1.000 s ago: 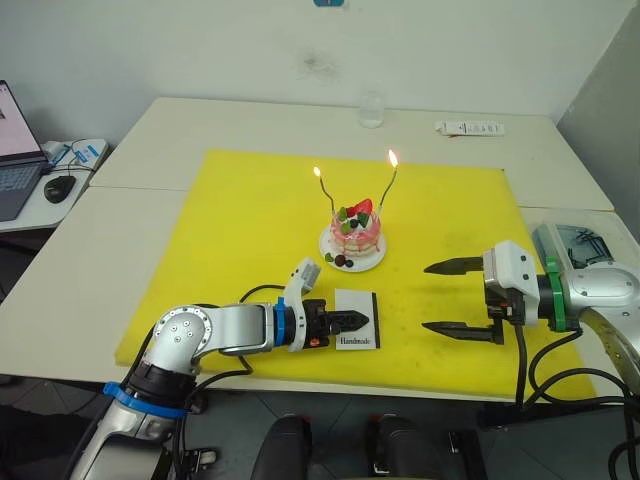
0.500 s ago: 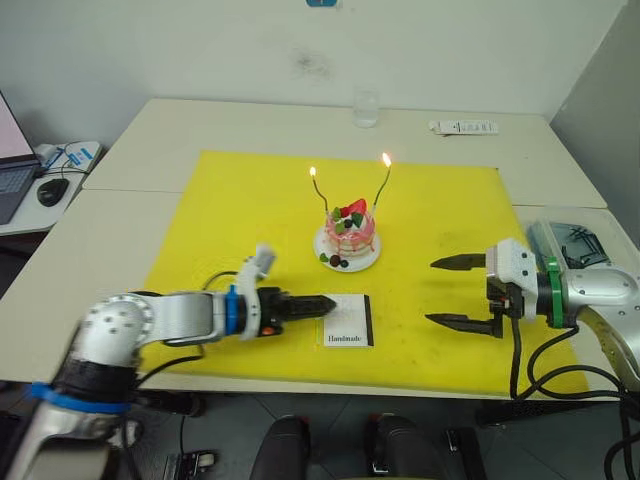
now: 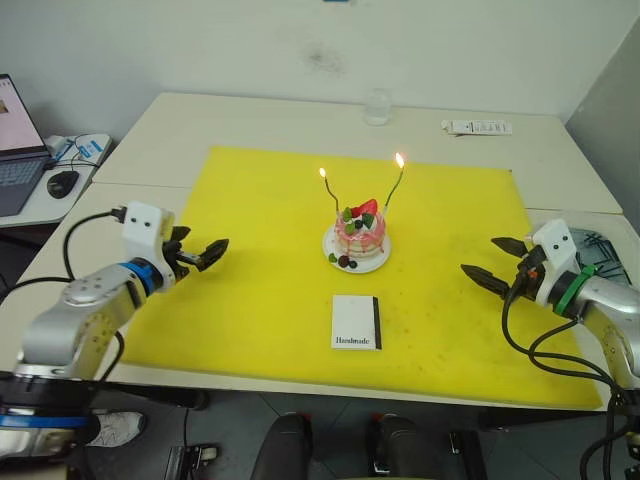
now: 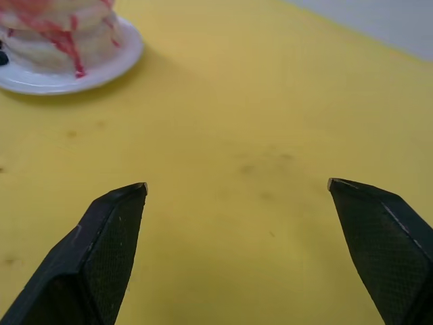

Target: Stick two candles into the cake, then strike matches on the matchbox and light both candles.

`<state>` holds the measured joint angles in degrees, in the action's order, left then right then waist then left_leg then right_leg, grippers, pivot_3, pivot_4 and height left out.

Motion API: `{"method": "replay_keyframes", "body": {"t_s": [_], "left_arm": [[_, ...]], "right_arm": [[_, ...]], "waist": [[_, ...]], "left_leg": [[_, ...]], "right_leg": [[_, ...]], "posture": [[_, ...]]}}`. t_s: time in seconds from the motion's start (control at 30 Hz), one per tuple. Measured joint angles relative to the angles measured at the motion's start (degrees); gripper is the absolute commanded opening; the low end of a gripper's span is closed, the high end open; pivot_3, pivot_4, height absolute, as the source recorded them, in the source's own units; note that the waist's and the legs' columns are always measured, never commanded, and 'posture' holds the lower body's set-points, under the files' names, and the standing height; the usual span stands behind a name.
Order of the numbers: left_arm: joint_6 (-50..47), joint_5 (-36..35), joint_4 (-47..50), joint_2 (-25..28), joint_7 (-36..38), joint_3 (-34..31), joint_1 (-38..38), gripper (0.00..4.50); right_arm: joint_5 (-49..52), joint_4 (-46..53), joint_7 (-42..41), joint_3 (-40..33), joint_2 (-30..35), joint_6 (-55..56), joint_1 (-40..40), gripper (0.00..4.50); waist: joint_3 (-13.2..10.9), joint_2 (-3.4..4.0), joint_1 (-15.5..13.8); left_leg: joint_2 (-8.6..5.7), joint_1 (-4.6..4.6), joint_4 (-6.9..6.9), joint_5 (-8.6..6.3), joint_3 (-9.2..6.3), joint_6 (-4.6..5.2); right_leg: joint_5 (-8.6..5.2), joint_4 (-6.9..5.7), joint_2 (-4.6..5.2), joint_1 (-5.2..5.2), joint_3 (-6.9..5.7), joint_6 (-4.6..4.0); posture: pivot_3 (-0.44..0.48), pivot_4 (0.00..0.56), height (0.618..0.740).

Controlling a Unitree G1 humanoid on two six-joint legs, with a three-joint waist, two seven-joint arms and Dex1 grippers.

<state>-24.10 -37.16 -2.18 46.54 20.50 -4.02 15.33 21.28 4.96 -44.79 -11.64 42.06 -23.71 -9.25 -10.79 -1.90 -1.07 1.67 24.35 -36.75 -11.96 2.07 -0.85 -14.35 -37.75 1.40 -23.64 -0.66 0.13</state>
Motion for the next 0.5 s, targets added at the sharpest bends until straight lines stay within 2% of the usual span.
{"method": "replay_keyframes", "body": {"t_s": [0.27, 0.5], "left_arm": [[2.53, 7.16, -0.57, -10.30, -3.67, -2.60, 3.79, 4.47], [3.34, 11.85, -1.37, -17.43, -4.26, -2.44, 6.71, 4.47]], "right_arm": [[2.86, 15.64, 2.61, -7.84, -2.88, -2.07, 20.35, 4.50], [4.53, 24.27, 8.00, -10.12, -7.81, -3.83, 26.85, 4.50]], "waist": [[0.01, 0.00, -0.25], [0.03, 0.00, 0.21]], "left_leg": [[0.05, -0.02, -0.12, 0.00, -0.10, 0.00], [0.06, -0.45, -0.23, 0.01, 0.01, 0.02]], "right_leg": [[0.04, -0.11, -0.10, 0.04, -0.06, 0.32], [0.19, -0.11, -0.10, 0.36, 0.04, 0.24]], "posture": [[0.000, 0.150, 0.740], [0.000, 0.150, 0.740]]}}
